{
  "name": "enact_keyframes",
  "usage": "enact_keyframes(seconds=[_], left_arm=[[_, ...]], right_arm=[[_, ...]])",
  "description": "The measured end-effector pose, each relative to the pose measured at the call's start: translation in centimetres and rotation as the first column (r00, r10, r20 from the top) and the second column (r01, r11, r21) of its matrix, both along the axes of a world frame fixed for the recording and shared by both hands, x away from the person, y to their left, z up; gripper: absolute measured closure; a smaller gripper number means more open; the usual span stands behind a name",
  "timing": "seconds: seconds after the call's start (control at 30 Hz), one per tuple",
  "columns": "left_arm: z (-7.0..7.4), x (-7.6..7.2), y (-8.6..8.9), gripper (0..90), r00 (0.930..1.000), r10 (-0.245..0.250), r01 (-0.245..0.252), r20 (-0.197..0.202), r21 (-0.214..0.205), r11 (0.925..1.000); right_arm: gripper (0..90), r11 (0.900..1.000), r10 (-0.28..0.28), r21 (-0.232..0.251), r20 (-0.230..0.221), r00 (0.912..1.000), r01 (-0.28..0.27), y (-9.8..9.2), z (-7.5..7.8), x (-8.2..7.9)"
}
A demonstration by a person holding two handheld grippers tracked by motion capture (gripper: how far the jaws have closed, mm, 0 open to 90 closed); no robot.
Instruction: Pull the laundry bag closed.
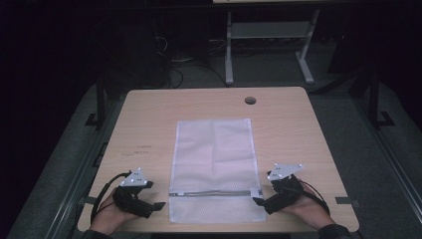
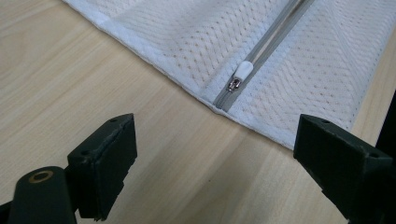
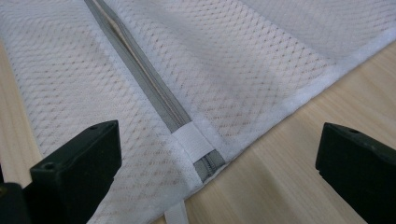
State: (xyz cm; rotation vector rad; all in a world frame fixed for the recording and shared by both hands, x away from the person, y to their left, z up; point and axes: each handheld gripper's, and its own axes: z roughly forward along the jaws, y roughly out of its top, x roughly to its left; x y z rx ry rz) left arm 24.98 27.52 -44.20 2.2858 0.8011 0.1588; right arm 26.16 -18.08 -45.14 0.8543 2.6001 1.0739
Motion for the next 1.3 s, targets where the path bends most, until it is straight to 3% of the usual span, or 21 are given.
enact_keyframes(seconds=[0.37,0.57,0.77,1.3], left_arm=[[0.1,0.0,-0.1,12.9,1.0000,-0.004,0.004,-0.001,0.005,1.0000],[0.1,-0.1,-0.2,12.9,1.0000,-0.005,0.005,-0.007,0.001,1.0000],[0.3,-0.2,0.2,12.9,1.0000,0.004,-0.004,0.004,-0.016,0.9999],[0.7,-0.2,0.8,12.9,0.9996,0.019,-0.019,0.022,-0.022,0.9996]], right_arm=[[0.0,1.0000,0.001,0.007,-0.002,1.0000,-0.001,0.0,0.0,0.1],[3.1,0.9996,0.029,0.004,-0.004,0.9996,-0.029,0.4,0.1,0.2],[5.2,0.9978,0.060,0.028,-0.001,0.9982,-0.060,1.7,0.5,0.5],[13.2,0.9861,0.164,0.026,0.020,0.9863,-0.164,5.7,1.3,0.8]])
